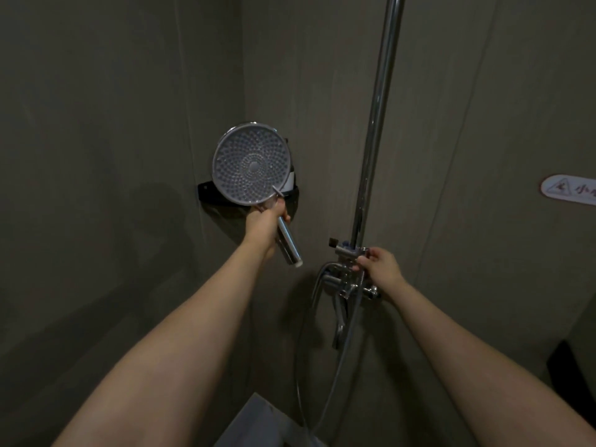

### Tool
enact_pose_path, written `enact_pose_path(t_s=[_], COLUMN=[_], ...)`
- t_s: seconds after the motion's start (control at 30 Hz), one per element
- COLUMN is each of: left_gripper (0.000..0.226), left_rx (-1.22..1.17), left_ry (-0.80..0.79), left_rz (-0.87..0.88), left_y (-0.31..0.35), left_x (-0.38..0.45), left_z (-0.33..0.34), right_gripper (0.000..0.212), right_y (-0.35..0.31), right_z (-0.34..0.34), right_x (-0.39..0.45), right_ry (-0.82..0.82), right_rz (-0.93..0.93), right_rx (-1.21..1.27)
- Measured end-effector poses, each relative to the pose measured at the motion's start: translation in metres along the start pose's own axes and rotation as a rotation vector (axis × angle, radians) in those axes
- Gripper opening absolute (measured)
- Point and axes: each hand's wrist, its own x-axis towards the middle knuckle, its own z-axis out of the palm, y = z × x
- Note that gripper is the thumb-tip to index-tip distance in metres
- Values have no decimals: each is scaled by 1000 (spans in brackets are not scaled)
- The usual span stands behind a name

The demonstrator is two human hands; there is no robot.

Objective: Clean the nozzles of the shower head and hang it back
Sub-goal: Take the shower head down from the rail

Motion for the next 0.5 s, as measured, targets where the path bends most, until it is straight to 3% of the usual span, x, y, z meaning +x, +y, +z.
enact_pose_path(t_s=[0.13,0.27,0.5], left_gripper=[19,16,18], left_rx=[13,4,27], left_ry=[0,22,63], left_rz=[-12,-33,-31], left_y=[-20,-41,-66], left_x=[25,56,101], left_z=[18,34,47], right_gripper=[8,25,30], right_y=[23,40,53], right_z=[-17,-34,-42], right_x=[41,78,127], right_ry=[107,231,125], right_rz=[42,15,33], right_rx=[-86,-223,-253])
